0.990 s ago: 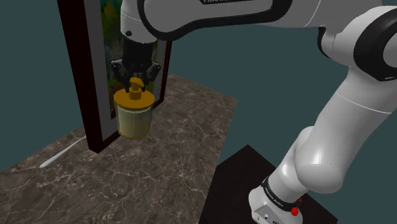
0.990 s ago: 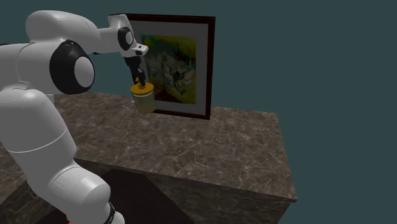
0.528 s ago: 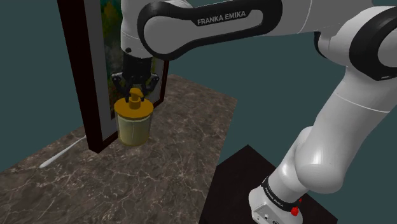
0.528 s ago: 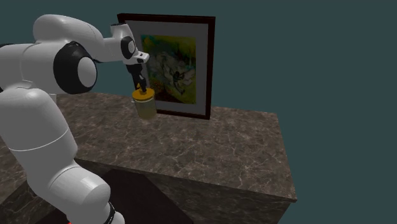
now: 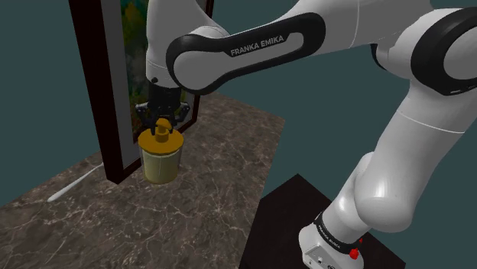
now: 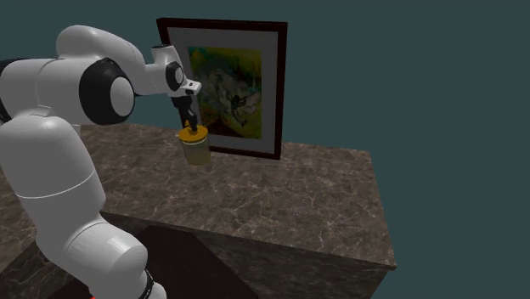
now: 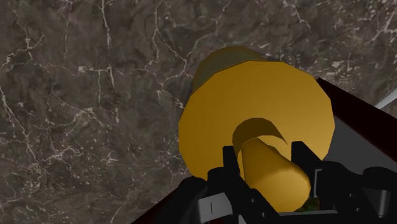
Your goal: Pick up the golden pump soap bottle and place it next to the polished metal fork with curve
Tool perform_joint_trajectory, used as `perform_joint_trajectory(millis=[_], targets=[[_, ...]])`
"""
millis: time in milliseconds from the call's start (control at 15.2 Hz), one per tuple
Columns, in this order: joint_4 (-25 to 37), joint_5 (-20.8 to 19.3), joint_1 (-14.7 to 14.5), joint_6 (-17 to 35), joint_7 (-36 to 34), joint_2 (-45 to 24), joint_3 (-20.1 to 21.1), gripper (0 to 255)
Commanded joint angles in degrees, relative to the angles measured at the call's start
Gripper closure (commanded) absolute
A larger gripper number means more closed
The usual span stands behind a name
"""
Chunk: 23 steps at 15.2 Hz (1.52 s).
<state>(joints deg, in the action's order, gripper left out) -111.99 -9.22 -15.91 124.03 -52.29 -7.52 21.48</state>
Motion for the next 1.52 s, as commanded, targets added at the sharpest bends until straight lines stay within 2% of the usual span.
perform_joint_trajectory(millis=[0,462,528,858,1122,1452], targets=[[-0.56,-0.32,-0.07,1.04,-0.32,-0.46,-0.03,255],[-0.56,-0.32,-0.07,1.04,-0.32,-0.46,-0.03,255],[-0.54,-0.32,-0.07,1.03,-0.33,-0.46,-0.03,0],[-0.56,-0.32,-0.07,1.04,-0.32,-0.46,-0.03,0],[2.93,1.58,-0.01,-5.37,0.93,2.78,0.38,0],[2.93,1.58,-0.02,-5.37,0.93,2.78,0.37,0]])
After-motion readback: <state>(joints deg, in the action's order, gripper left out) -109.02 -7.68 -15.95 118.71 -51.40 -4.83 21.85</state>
